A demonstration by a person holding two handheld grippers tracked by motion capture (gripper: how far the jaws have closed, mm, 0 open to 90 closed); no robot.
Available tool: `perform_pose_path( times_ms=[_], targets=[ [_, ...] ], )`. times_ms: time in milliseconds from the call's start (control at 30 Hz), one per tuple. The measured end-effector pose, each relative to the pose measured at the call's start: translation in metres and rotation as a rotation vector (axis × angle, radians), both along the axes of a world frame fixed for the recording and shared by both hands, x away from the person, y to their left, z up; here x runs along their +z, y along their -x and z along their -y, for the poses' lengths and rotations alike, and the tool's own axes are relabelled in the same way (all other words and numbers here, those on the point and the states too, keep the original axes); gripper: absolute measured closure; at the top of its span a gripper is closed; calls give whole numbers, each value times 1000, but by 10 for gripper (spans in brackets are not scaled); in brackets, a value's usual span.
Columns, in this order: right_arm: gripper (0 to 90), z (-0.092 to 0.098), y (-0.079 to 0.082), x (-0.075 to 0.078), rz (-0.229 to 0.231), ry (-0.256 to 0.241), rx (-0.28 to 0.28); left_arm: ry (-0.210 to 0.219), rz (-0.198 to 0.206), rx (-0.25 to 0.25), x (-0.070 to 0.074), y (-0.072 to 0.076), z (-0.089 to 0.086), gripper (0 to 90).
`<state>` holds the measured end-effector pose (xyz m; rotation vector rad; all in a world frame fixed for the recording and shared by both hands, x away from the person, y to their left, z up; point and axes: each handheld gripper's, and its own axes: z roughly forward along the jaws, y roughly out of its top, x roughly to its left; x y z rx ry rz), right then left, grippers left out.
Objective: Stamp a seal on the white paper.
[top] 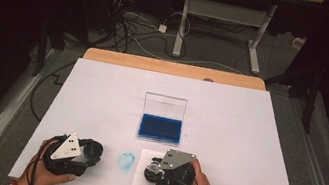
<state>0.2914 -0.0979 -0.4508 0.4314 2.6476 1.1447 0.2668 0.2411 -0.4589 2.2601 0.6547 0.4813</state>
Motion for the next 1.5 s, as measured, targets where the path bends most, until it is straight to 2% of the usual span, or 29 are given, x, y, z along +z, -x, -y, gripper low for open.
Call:
perform_pose_path(
  times_ms=[167, 433, 633, 800, 1133, 1500],
  targets=[
    [568, 1, -1, 0, -5, 2, 6, 2, 0, 1, 0, 0, 0, 362],
    [568, 3, -5, -1, -37, -16, 10, 2, 0, 1, 0, 0, 0, 362],
    [568, -2, 0, 1, -4, 17, -2, 1, -1, 1, -1, 0, 0, 362],
    [568, -3, 0, 2, 1, 28, -4, -2, -3, 0, -1, -1, 1, 362],
    [567, 0, -3, 1, -34, 15, -7, -1, -5, -5, -1, 0, 1, 362],
    [567, -2, -1, 2, -30, 27, -17, 1, -5, -7, -1, 0, 1, 362]
  ],
)
